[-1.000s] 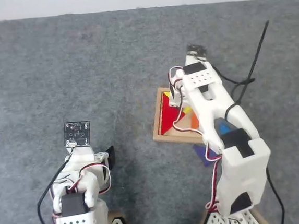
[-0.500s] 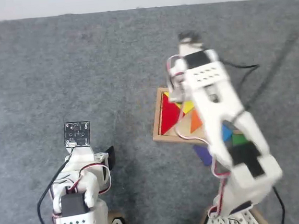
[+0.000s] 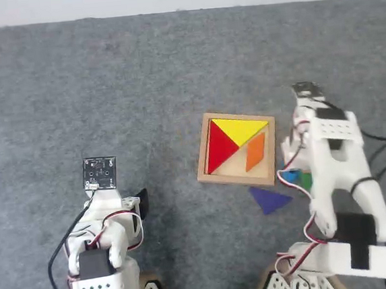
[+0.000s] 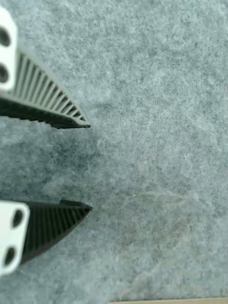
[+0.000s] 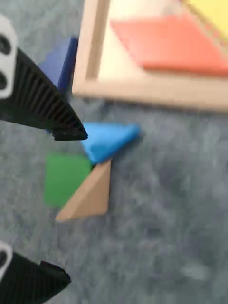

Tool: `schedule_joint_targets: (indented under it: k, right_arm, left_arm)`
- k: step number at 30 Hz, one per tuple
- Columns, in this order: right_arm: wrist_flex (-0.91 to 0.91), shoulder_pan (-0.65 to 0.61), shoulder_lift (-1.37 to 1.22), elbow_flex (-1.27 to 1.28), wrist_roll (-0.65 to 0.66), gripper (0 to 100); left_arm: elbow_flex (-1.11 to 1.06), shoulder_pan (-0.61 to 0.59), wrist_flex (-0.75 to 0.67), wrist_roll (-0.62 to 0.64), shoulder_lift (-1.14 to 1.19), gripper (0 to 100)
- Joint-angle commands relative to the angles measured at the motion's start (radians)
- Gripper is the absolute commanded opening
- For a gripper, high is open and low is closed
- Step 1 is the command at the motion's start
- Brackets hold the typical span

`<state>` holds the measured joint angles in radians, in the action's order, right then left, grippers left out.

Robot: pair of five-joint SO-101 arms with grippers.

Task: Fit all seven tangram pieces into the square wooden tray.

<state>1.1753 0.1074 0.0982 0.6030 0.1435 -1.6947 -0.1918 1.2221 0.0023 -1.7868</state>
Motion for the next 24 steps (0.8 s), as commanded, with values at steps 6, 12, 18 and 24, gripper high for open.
schedule_joint_targets:
  k: [6,12,18,24]
  right_arm:
    - [-0.2,0.01,0.171,0.19,-0.002,40.0]
    - [-0.32,0.012,0.341,0.371,0.008,40.0]
    - [-0.335,0.01,0.42,0.413,0.032,40.0]
    - [-0.337,0.01,0.423,0.413,0.034,40.0]
  left_arm:
    - [0.012,-0.003,-0.021,0.011,-0.011,24]
    - [0.012,0.009,-0.02,0.017,-0.011,24]
    - [0.012,0.124,0.028,0.014,-0.014,24]
    - [0.012,0.153,0.031,0.012,-0.014,24]
